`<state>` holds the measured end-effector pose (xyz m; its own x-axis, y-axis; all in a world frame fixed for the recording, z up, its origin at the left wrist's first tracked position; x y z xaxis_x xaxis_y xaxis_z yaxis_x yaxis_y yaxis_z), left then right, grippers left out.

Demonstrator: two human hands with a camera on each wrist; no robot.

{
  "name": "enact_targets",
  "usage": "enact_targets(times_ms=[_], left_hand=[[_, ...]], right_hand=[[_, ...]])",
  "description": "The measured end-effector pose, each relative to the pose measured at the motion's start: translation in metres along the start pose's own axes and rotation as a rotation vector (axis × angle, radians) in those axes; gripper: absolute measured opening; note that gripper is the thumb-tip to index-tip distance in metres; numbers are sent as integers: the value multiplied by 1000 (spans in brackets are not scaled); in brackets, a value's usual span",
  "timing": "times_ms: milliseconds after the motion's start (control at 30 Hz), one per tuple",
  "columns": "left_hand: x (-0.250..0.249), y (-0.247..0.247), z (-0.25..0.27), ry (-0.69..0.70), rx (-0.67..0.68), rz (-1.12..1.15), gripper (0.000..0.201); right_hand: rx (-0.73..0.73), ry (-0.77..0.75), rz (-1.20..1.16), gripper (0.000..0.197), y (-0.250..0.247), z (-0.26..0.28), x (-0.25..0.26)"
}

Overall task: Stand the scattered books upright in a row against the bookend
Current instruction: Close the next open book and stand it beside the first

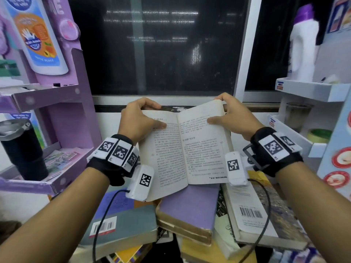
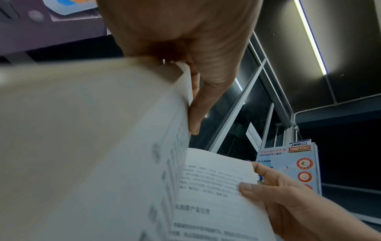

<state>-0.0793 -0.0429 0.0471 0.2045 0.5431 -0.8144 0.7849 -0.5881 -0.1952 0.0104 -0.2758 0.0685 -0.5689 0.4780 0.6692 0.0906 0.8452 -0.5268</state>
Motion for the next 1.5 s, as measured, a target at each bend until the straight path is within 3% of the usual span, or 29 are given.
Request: enact_targets(times_ms=[300,533,700,1000,1067,1167,1333,1500], left_hand=[[-10,3,21,-143,-47,247,32],[-22,13,38,-259,30,430,26],[-34,18,47,-220,145,443,16],[-38,20,50,-190,225,474,37],[-37,21,50,-169,245,468,30],[-30,22,48,-152,180,444,13],[-14,17,41,-189,43,462,18],[-1,8,35,-211,42,582,15]], right_hand=[[-56,-97,-39,40,7,26,18],[-141,-130,-87,40,9,45,31],[-126,-98,-174,46,17,56,41],[-19,-75,-271,43,36,57,45],[-9,-85,-250,38,40,56,44],[-1,-93,-218,32,45,54,45],[18,-95,-176,24,48,52,46],[-32,-108,-137,18,50,49,38]])
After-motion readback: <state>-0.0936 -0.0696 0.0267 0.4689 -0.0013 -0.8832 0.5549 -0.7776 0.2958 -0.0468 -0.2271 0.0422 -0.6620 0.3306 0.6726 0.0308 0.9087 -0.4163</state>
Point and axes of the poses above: each hand's wrist, its own z-axis away from the middle knuckle, its own y-axis out of the palm, x = y × z, the point moved 2 cm from there along -z, towards the middle knuckle, and after that the axes turned 11 degrees about -x, right-handed, at the moved point
